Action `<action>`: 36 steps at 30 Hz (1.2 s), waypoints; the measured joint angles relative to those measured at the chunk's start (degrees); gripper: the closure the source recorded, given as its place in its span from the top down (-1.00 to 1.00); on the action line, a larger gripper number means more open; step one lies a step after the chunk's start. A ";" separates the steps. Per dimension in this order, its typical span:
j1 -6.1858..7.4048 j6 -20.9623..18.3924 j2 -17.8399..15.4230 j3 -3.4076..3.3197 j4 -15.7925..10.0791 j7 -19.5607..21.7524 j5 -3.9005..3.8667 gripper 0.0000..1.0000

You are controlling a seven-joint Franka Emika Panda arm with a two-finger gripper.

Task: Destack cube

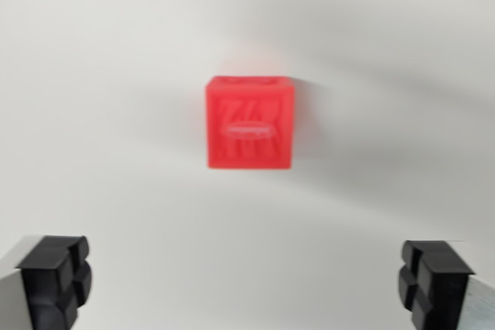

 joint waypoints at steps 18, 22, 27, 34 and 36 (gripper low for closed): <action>0.02 -11.56 -7.81 0.00 3.76 -0.03 0.04 1.00; 0.02 -13.76 -8.99 0.00 4.75 -0.04 0.04 1.00; 0.02 -15.94 -10.05 0.00 5.80 -0.04 0.05 1.00; 0.02 -18.22 -11.15 0.00 7.01 -0.05 0.05 1.00; 0.02 -18.79 -11.38 0.00 7.31 -0.05 0.05 1.00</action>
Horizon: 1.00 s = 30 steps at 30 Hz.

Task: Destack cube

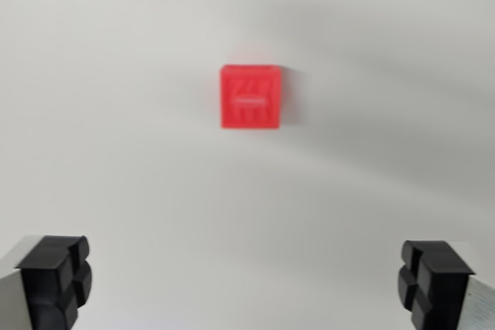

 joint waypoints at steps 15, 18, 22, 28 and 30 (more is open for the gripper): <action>0.00 -1.14 -0.38 0.00 0.66 0.00 0.00 1.00; 0.00 -1.14 -0.38 0.00 0.66 0.00 0.00 1.00; 0.00 -1.14 -0.38 0.00 0.66 0.00 0.00 1.00; 0.00 -1.14 -0.38 0.00 0.66 0.00 0.00 1.00; 0.00 -1.14 -0.38 0.00 0.66 0.00 0.00 1.00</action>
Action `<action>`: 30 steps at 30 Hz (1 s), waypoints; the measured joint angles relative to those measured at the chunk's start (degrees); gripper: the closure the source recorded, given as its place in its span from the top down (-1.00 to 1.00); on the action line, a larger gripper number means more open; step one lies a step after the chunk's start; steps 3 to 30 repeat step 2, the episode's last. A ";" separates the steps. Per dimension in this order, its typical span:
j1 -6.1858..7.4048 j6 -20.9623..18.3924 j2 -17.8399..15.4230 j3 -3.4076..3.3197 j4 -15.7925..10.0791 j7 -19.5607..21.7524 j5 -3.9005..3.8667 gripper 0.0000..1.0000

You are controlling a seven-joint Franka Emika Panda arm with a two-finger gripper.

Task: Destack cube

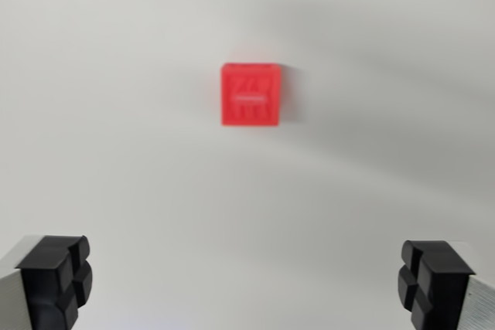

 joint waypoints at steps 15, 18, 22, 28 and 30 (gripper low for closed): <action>0.00 0.00 0.00 0.00 0.00 0.00 0.00 1.00; 0.00 0.00 0.00 0.00 0.00 0.00 0.00 1.00; 0.00 0.00 0.00 0.00 0.00 0.00 0.00 1.00; 0.00 0.00 0.00 0.00 0.00 0.00 0.00 1.00; 0.00 0.00 0.00 0.00 0.00 0.00 0.00 1.00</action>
